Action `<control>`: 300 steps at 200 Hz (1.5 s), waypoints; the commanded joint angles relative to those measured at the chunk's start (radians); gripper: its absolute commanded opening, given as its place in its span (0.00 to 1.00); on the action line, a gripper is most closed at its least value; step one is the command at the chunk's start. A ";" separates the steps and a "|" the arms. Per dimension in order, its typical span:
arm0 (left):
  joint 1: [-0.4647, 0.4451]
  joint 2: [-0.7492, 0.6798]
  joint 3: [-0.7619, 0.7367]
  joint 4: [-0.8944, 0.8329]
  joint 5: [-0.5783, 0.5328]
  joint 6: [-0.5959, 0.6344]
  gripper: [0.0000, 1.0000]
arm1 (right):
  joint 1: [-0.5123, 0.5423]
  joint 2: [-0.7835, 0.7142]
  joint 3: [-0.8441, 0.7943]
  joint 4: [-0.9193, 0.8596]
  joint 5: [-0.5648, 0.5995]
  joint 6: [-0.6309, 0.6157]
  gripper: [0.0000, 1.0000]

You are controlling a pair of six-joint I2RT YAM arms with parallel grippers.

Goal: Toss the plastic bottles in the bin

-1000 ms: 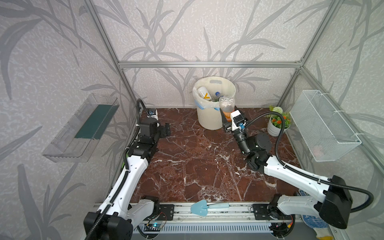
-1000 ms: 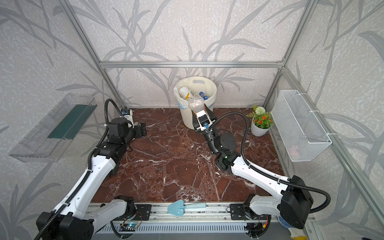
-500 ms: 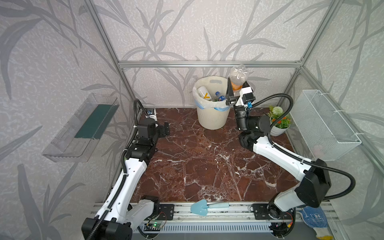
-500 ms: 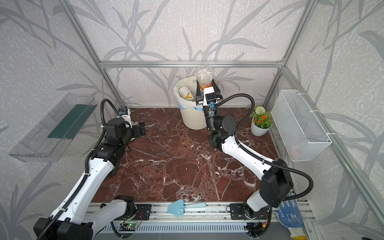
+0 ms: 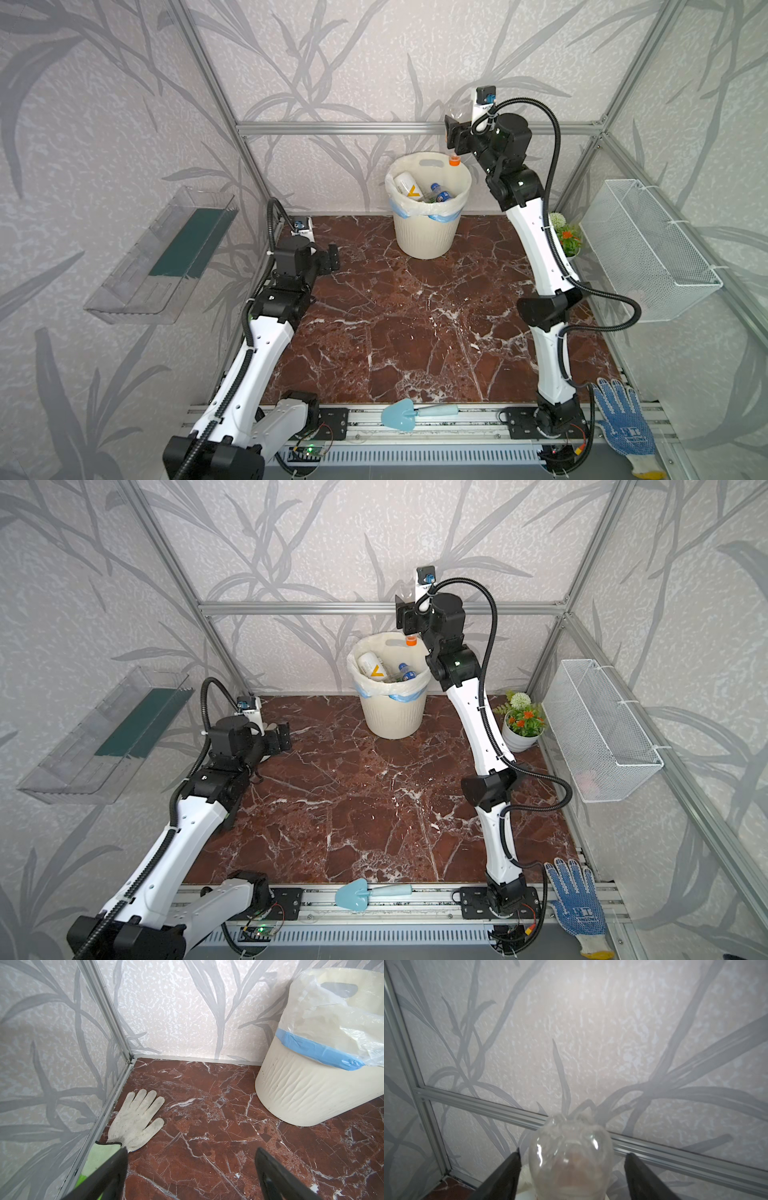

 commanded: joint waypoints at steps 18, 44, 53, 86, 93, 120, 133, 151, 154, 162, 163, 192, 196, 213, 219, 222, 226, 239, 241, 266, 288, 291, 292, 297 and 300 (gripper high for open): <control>0.007 -0.020 0.015 -0.006 -0.005 0.011 0.94 | 0.022 0.021 0.055 -0.316 -0.066 0.099 0.99; 0.007 -0.022 0.015 -0.007 -0.001 0.010 0.94 | 0.025 -0.104 -0.149 -0.208 -0.062 0.085 0.99; 0.008 -0.022 0.015 -0.007 0.001 0.010 0.94 | 0.025 -0.174 -0.274 -0.134 -0.060 0.078 0.99; 0.008 -0.014 0.016 -0.007 0.003 0.010 0.94 | 0.024 -0.501 -0.889 0.339 -0.016 0.059 0.99; 0.007 -0.011 0.015 -0.007 0.004 0.009 0.94 | 0.023 -0.550 -0.972 0.393 0.001 0.054 0.99; 0.007 -0.001 0.012 0.000 0.008 -0.002 0.94 | 0.020 -0.728 -1.261 0.576 0.066 0.022 0.99; 0.007 0.006 0.008 0.006 0.006 -0.011 0.94 | 0.016 -0.802 -1.425 0.681 0.083 0.007 0.99; 0.008 0.014 -0.005 0.025 -0.014 -0.033 0.94 | 0.006 -0.885 -1.652 0.808 0.130 -0.021 0.99; 0.008 0.014 -0.008 0.030 -0.019 -0.038 0.94 | 0.005 -0.898 -1.691 0.834 0.142 -0.025 0.99; 0.007 0.017 -0.016 0.045 -0.033 -0.055 0.95 | -0.001 -0.933 -1.798 0.906 0.176 -0.032 0.99; 0.007 0.017 -0.017 0.046 -0.035 -0.057 0.95 | -0.002 -0.935 -1.811 0.914 0.181 -0.033 0.99; 0.006 0.044 -0.044 0.095 -0.099 -0.140 0.95 | -0.030 -1.027 -2.081 0.991 0.328 -0.019 0.99; 0.008 0.048 -0.051 0.101 -0.119 -0.157 0.95 | -0.035 -1.035 -2.115 1.000 0.348 -0.018 0.99; 0.007 0.046 -0.136 0.202 -0.224 -0.248 0.95 | -0.067 -1.047 -2.234 1.071 0.436 0.001 0.99; 0.007 0.041 -0.195 0.275 -0.256 -0.270 0.95 | -0.080 -1.048 -2.265 1.081 0.453 0.014 0.99; 0.007 0.040 -0.225 0.306 -0.275 -0.281 0.95 | -0.087 -1.049 -2.279 1.085 0.461 0.019 0.99; 0.007 0.042 -0.262 0.363 -0.303 -0.297 0.95 | -0.096 -1.046 -2.296 1.096 0.473 0.026 0.99; 0.007 0.068 -0.361 0.497 -0.404 -0.333 0.95 | -0.125 -1.018 -2.343 1.149 0.514 0.049 0.99; 0.008 0.074 -0.372 0.513 -0.422 -0.334 0.95 | -0.128 -1.013 -2.349 1.155 0.518 0.051 0.99; 0.008 0.185 -0.397 0.565 -0.572 -0.268 0.96 | -0.156 -0.936 -2.319 1.026 0.593 0.093 0.99; 0.009 0.237 -0.404 0.596 -0.615 -0.175 0.97 | -0.162 -0.881 -2.339 1.064 0.618 0.088 0.99; 0.009 0.240 -0.413 0.610 -0.615 -0.159 0.97 | -0.162 -0.881 -2.335 1.052 0.619 0.088 0.99; 0.009 0.241 -0.416 0.615 -0.615 -0.155 0.97 | -0.162 -0.881 -2.334 1.047 0.618 0.090 0.99; 0.008 0.249 -0.427 0.639 -0.615 -0.131 0.97 | -0.168 -0.881 -2.329 1.037 0.605 0.091 0.99; 0.008 0.254 -0.434 0.648 -0.615 -0.121 0.97 | -0.173 -0.875 -2.327 1.042 0.601 0.091 0.99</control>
